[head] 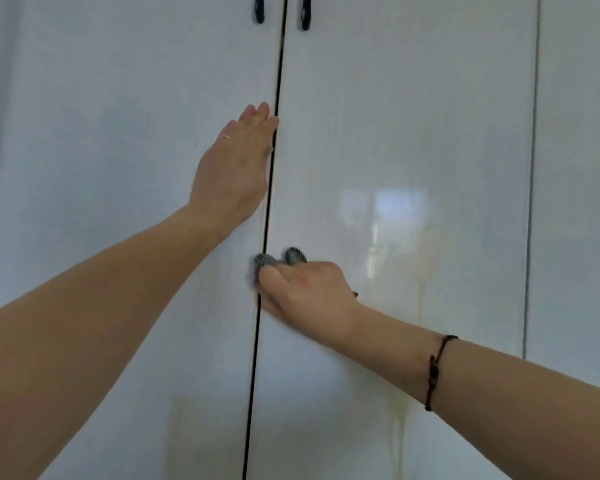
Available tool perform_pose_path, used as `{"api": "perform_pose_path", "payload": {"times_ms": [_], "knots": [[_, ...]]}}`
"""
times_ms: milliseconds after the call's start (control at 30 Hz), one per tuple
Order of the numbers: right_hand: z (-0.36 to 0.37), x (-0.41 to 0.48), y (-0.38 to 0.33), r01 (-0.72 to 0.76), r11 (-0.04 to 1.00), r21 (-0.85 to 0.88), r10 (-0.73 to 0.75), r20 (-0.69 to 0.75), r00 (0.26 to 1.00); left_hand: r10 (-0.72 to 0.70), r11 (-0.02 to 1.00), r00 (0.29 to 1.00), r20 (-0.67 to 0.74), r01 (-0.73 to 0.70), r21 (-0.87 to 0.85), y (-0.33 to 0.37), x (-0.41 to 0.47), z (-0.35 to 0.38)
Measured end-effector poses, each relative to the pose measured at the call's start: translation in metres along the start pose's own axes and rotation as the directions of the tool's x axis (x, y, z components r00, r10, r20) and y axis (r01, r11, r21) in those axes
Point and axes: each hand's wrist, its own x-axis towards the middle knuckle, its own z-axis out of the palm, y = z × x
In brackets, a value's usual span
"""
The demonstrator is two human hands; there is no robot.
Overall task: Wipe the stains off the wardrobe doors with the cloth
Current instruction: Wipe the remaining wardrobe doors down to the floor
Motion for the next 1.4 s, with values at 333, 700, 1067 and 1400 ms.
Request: {"api": "perform_pose_path", "payload": {"times_ms": [333,700,1067,1400], "knots": [[-0.072,0.065,0.151,-0.638,0.729,-0.247,0.568,-0.303,0.765,-0.123,0.978,0.99,0.064,0.11,0.18,0.032,-0.009,0.017],[-0.05,-0.012,0.106,-0.219,0.928,-0.3,0.163,-0.2,0.966,-0.194,0.952,0.98,0.03,0.182,0.245,0.046,-0.006,0.025],[-0.054,-0.088,0.086,-0.253,0.937,-0.241,0.213,-0.179,0.961,-0.169,0.94,0.985,-0.024,0.168,0.298,0.049,-0.009,0.033],[-0.113,0.005,0.207,-0.707,0.651,-0.278,0.619,-0.344,0.706,-0.153,0.959,0.987,-0.051,0.161,0.233,0.055,-0.017,0.037]]}}
